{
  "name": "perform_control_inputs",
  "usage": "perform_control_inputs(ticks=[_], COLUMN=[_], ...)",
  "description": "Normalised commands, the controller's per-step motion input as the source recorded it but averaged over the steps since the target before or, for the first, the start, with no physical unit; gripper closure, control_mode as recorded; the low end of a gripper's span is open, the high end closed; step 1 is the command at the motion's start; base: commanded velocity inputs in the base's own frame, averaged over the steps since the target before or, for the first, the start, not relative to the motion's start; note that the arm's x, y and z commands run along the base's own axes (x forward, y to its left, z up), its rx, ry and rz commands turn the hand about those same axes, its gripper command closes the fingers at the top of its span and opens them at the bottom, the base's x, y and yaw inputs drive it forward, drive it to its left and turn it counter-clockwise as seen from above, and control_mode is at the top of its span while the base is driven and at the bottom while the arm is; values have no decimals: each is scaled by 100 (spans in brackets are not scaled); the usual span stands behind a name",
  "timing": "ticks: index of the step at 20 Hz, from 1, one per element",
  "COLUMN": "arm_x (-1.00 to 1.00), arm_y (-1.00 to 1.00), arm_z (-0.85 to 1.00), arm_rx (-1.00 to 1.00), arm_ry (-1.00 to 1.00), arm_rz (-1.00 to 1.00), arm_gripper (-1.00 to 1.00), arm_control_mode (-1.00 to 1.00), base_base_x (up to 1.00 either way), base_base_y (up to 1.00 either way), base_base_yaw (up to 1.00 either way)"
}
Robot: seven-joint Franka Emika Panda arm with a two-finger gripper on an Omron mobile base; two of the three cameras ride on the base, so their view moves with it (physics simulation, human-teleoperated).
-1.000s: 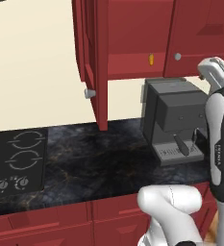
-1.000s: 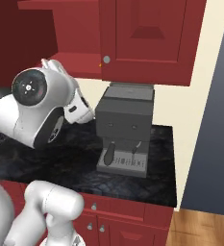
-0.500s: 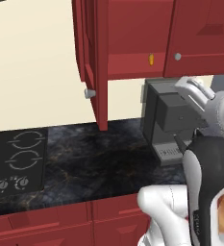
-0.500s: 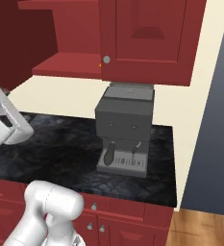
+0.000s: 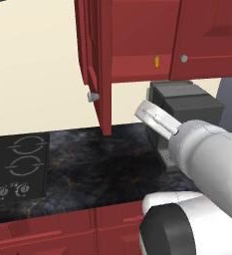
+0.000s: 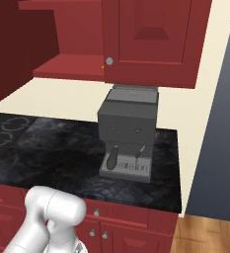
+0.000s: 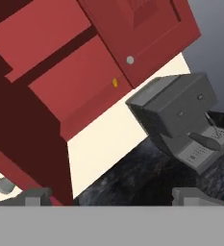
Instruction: Pick the carrot from the counter and place it in the cabinet. Then close the cabinet.
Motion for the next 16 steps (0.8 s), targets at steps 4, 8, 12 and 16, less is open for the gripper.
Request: perform_control_inputs(ticks=[4, 8, 12, 16], arm_x=[0, 24, 86, 100], arm_y=[100, 100, 97, 79], arm_z=[0, 0, -14, -19], arm_rx=[-10, -8, -6, -1], arm_ry=[-1, 0, 0, 0], arm_rz=[-5, -6, -12, -19], arm_gripper=[-100, -100, -100, -100], arm_control_mode=[-100, -100, -100, -100], base_base_x=[0, 0, 0, 0], base_base_y=[0, 0, 0, 0], base_base_yaw=[0, 0, 0, 0])
